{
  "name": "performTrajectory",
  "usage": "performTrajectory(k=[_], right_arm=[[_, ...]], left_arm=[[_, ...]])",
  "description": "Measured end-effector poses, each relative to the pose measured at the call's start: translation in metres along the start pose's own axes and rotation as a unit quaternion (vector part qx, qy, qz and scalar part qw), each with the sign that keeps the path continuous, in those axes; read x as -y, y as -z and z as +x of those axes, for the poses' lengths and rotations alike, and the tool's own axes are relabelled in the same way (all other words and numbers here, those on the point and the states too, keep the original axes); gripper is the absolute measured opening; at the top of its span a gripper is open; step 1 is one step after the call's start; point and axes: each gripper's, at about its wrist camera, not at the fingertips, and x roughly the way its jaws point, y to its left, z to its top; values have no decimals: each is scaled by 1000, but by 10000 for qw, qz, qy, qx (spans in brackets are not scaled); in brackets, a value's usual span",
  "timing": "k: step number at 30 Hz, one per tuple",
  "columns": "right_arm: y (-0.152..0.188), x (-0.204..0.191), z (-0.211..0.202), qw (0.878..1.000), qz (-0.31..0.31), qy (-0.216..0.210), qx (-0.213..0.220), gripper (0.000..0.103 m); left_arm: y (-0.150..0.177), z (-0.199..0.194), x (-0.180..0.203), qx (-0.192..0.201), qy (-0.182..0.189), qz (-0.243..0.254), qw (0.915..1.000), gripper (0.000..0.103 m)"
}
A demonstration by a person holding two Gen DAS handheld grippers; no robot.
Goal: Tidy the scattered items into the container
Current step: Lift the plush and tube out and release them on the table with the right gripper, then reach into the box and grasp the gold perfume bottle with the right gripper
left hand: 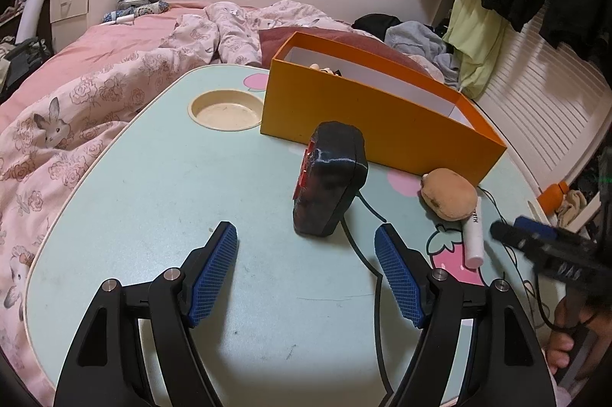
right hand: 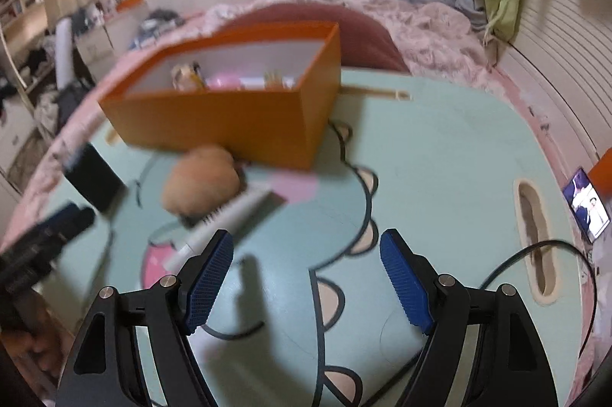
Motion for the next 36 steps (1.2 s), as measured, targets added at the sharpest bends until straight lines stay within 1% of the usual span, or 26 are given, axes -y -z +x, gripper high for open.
performTrajectory(k=[3, 6, 9, 23, 25, 27, 29, 31, 32, 33, 34, 35, 36], right_arm=[[4, -6, 4, 9995, -201, 244, -21, 80], [5, -7, 5, 9993, -241, 264, -55, 84], [6, -3, 8, 9993, -207, 282, -120, 92], [5, -2, 6, 9994, -175, 264, -116, 92], [4, 0, 2, 9997, -95, 172, -113, 92], [0, 7, -5, 9999, 131, -26, -107, 92], [-8, 14, -16, 9992, 322, -225, 33, 88], [-27, 17, -33, 9980, 296, -488, 259, 72], [-39, 15, -38, 9976, 198, -581, 320, 69], [-49, 13, -40, 9972, 99, -653, 355, 63], [-64, 9, -41, 9966, -21, -719, 398, 51], [-80, 4, -38, 9966, -201, -699, 397, 44], [-95, -2, -32, 9967, -388, -618, 347, 33]], left_arm=[[0, 0, 2, 1, -20, 50, 10000, 76], [-1, 1, 2, -15, -34, 79, 10000, 78], [0, 0, 2, -2, -11, 67, 10000, 78], [0, 0, 3, -2, -19, 74, 10000, 78], [0, -1, 1, 13, 37, 29, 10000, 78], [-1, -2, -4, 8, 198, -111, 9997, 78], [-5, -4, -12, -6, 345, -280, 9990, 78], [-10, -9, -19, 87, 457, -455, 9979, 78], [-12, -11, -21, 131, 466, -491, 9976, 78], [-12, -11, -22, 150, 446, -497, 9977, 78], [-11, -8, -21, 115, 410, -486, 9979, 78], [-8, -3, -19, 46, 373, -461, 9982, 78], [-5, -1, -16, 51, 334, -399, 9986, 78]])
